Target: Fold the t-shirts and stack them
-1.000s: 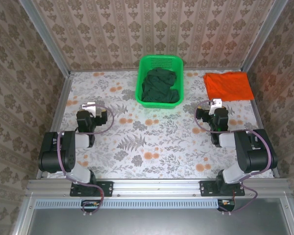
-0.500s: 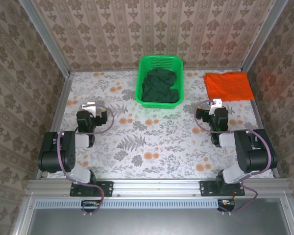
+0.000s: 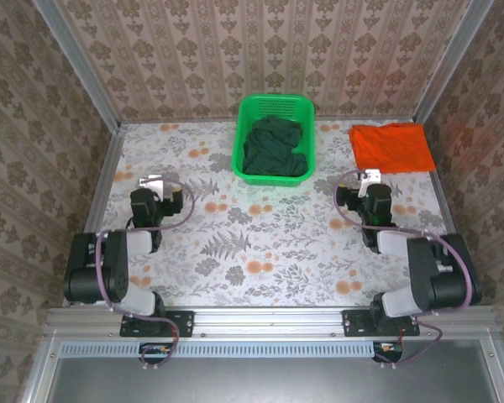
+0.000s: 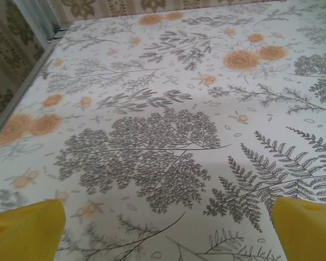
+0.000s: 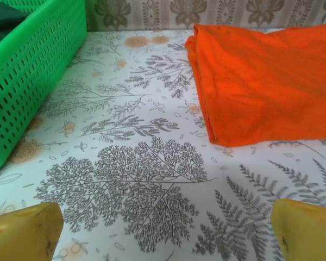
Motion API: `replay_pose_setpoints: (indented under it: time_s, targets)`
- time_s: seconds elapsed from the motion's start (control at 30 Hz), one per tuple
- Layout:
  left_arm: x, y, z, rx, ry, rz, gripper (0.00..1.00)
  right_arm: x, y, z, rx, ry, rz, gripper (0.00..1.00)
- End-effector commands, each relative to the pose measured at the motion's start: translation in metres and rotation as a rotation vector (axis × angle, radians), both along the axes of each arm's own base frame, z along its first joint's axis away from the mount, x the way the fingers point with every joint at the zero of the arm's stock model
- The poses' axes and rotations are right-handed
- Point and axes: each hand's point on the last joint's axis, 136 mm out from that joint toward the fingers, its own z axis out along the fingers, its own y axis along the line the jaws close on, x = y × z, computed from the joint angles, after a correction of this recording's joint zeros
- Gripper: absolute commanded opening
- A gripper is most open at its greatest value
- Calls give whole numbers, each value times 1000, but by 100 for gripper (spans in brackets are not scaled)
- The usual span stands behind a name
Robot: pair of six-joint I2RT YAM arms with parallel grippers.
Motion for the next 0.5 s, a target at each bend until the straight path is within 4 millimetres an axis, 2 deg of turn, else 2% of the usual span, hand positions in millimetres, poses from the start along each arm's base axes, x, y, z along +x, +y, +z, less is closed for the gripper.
replay_pose_setpoints:
  time_s: [0.0,0.13,0.2,0.27,0.33,0.37,0.4,0.47]
  targets:
    - [3,10,66,-36,-68,82,100,-8,-13,52,43,-11,-104,100]
    - [7,-1,133,-197,-174,-1,100,-27,-22,100,233,-92,-200,100]
    - [10,-3,155,-317,-189,-12,100,-33,-25,120,300,-143,-227,100]
    - [8,12,163,-443,-173,129,100,-31,-26,136,372,-187,-235,99]
    - [7,19,168,-520,-183,192,100,-22,-22,140,445,-170,-227,99]
    - [8,22,166,-565,-180,221,100,-11,-10,145,478,-149,-165,99]
    - [11,21,166,-602,-167,228,100,0,4,149,503,-119,-99,94]
    - [20,7,159,-644,-84,192,100,19,33,149,520,-42,-35,88]
